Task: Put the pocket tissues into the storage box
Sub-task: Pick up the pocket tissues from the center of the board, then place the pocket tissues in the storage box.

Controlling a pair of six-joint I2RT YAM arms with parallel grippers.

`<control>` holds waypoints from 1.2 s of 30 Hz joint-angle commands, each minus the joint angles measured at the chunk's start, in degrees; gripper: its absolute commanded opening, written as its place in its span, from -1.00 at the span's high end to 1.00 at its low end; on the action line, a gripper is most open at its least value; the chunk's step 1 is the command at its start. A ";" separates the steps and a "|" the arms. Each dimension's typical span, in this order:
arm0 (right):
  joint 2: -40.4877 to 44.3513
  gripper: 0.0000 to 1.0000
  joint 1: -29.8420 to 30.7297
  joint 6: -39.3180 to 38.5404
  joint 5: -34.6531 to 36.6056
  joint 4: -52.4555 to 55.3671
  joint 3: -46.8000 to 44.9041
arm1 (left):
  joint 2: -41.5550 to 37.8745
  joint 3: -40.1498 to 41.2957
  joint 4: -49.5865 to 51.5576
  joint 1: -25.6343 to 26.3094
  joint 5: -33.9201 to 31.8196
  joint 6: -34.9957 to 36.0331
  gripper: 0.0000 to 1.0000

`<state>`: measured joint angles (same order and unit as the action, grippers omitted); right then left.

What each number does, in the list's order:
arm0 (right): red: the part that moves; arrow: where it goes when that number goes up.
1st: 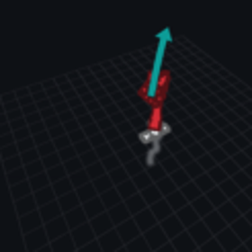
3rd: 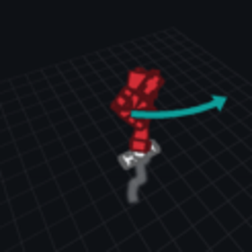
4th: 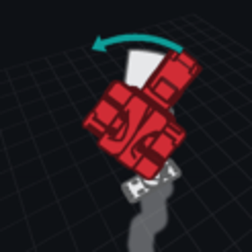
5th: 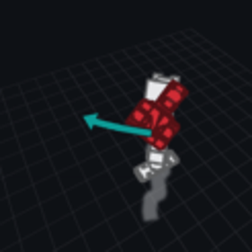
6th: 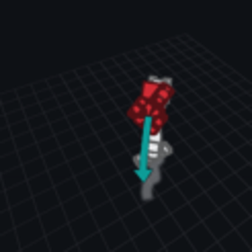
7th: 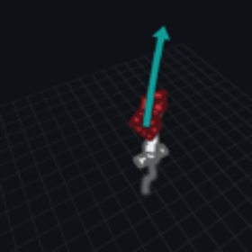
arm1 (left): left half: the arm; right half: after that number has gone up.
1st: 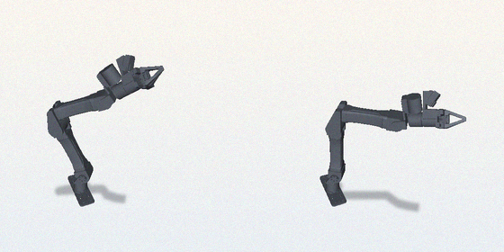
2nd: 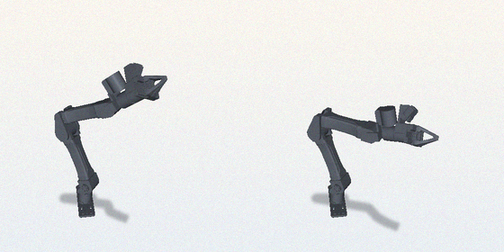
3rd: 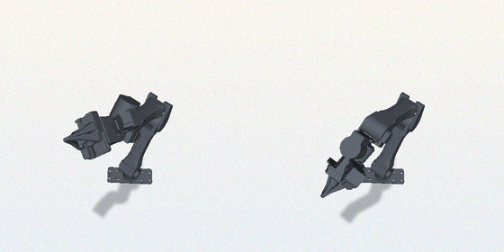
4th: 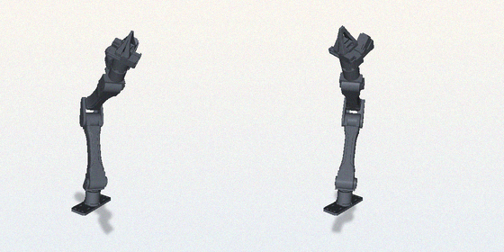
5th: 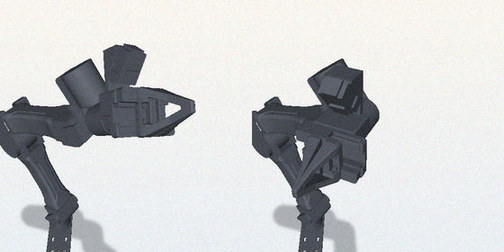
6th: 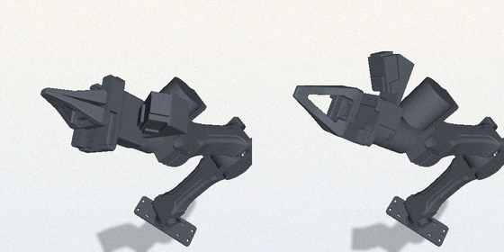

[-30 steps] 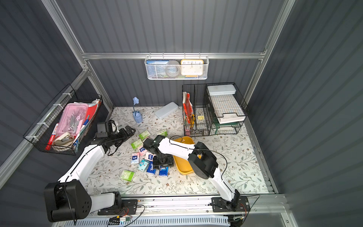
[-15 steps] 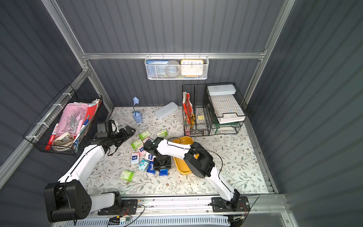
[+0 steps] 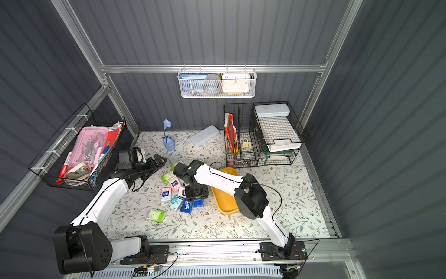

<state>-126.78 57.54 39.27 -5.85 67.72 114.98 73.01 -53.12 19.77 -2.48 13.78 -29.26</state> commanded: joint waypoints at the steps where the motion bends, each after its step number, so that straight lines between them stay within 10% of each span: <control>1: 2.66 -0.02 -1.98 -5.78 1.76 4.50 2.48 | 0.36 -0.91 0.96 0.11 1.72 1.99 -0.98; 17: 4.27 -0.03 -16.81 -25.33 5.12 11.33 3.58 | 6.21 -1.54 0.71 0.20 10.02 5.41 -0.98; 36: -1.70 -0.06 -17.44 -30.84 2.03 -0.99 -4.32 | 5.86 -0.14 0.77 0.20 8.93 5.43 -0.98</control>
<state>-127.87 39.88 8.71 -2.48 70.02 111.07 79.18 -53.19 19.79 -2.48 22.50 -24.93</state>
